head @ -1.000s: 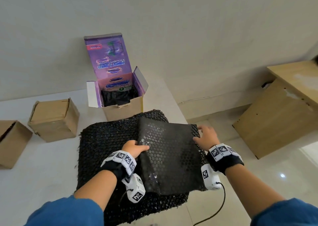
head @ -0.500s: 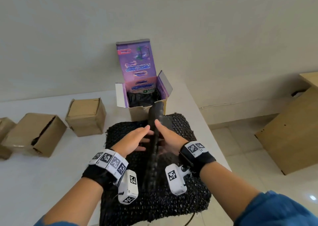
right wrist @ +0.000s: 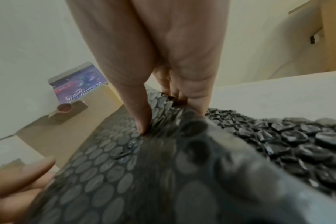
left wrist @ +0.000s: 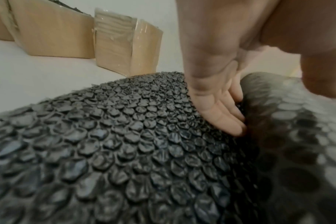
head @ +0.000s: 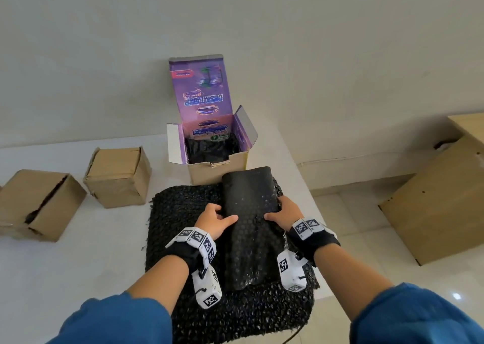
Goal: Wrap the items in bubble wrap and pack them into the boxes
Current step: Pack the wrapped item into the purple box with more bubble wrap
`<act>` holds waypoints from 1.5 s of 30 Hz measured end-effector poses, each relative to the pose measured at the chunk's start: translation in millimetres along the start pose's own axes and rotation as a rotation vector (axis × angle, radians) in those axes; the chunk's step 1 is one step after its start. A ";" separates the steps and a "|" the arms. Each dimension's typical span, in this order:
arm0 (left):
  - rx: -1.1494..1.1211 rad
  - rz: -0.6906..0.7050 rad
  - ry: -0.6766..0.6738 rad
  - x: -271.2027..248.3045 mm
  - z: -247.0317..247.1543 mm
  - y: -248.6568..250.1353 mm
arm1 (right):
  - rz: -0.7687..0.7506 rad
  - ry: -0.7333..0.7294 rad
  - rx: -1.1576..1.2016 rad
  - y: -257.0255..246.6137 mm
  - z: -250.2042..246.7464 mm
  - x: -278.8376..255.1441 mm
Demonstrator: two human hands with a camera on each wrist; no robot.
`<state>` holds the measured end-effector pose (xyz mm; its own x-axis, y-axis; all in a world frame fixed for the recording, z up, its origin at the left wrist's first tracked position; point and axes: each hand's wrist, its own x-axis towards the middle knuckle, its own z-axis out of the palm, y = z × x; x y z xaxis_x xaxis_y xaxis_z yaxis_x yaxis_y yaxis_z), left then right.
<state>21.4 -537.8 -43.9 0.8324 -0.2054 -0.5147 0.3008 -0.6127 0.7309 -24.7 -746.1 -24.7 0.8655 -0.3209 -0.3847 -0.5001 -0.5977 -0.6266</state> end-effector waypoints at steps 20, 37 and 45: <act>-0.481 0.382 -0.129 -34.6 -60.4 76.2 | -0.363 -0.164 0.554 -52.6 -71.7 -6.5; 0.034 0.706 0.184 19.0 -178.1 115.5 | -0.815 -0.028 0.194 -194.0 -77.9 51.6; 0.114 0.671 0.336 52.3 -207.0 128.6 | -0.660 -0.028 -0.216 -218.1 -86.0 91.4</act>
<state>199.9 -469.3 115.9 0.9225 -0.3296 0.2010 -0.3545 -0.5170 0.7791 166.0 -708.2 135.1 0.9841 0.1771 0.0115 0.1499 -0.7951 -0.5877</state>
